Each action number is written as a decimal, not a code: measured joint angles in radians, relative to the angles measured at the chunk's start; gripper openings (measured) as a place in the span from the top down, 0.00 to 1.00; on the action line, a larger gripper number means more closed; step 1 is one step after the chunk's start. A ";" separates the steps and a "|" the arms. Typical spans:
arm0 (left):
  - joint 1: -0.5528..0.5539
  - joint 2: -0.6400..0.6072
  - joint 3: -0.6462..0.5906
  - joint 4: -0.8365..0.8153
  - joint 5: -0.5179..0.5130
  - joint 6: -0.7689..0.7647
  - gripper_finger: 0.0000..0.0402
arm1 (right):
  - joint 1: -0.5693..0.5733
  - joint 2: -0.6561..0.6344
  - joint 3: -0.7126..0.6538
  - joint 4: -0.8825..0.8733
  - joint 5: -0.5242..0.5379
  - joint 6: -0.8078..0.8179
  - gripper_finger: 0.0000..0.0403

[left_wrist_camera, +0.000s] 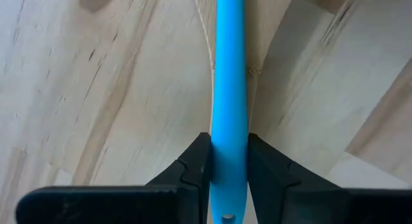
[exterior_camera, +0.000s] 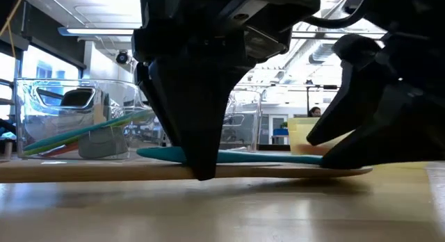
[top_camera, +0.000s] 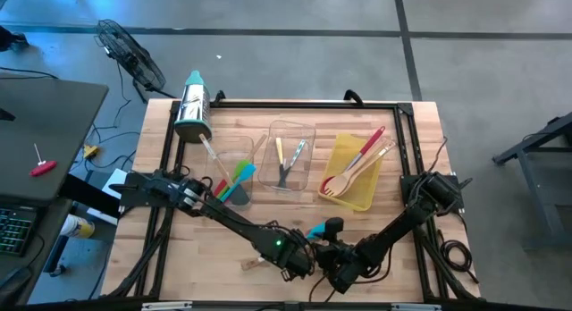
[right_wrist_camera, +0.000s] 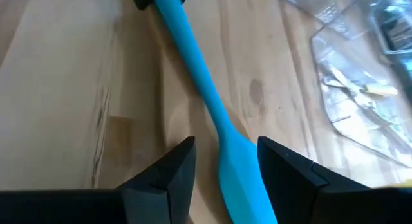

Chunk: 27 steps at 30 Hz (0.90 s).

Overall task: Pick & Place Kitchen Items
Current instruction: Put the blue spatula into the left transparent bin

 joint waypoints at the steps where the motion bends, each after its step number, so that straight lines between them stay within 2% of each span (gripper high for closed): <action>1: 0.000 0.000 0.000 -0.002 0.000 0.000 0.83 | -0.005 0.000 0.000 0.000 -0.014 -0.014 0.60; 4: 0.000 0.000 0.000 -0.006 0.000 0.000 0.83 | -0.013 -0.001 0.000 0.001 -0.047 -0.038 0.60; 15: 0.000 0.000 0.000 0.052 0.055 -0.011 0.83 | -0.039 0.015 0.002 -0.012 -0.033 -0.145 0.61; 27: -0.006 0.000 0.004 0.079 0.102 -0.038 0.84 | -0.056 0.068 0.005 0.010 -0.036 -0.139 0.62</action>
